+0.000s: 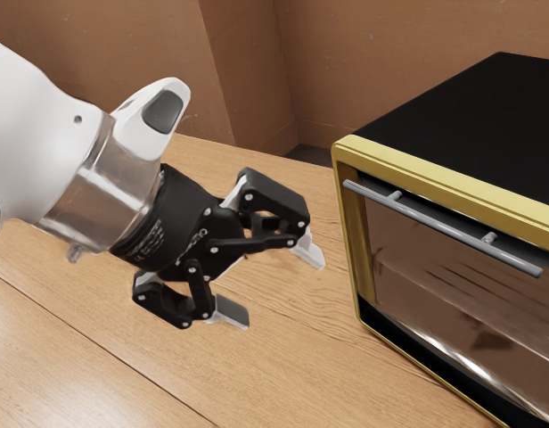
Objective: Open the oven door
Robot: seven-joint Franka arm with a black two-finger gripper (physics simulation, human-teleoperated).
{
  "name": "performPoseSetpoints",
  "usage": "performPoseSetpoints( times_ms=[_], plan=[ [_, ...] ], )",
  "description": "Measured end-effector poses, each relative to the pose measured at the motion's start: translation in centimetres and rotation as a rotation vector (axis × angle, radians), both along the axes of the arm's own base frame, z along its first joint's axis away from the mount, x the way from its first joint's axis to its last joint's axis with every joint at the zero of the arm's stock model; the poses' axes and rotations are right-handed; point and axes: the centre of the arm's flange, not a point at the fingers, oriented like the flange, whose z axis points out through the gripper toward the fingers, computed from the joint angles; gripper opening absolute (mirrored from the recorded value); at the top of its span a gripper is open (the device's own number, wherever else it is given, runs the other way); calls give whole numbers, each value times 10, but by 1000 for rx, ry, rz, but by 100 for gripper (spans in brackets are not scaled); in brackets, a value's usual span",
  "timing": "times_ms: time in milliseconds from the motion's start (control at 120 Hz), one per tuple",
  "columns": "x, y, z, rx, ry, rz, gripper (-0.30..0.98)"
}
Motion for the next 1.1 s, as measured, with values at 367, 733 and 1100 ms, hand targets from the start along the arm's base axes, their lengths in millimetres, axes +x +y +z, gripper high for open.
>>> performPoseSetpoints(
  times_ms=[367,733,1100],
  plan=[
    [52,-37,-24,-188,4,261,68],
    [105,-30,-40,-293,51,463,68],
    [143,-21,-49,-303,64,528,68]
  ],
)
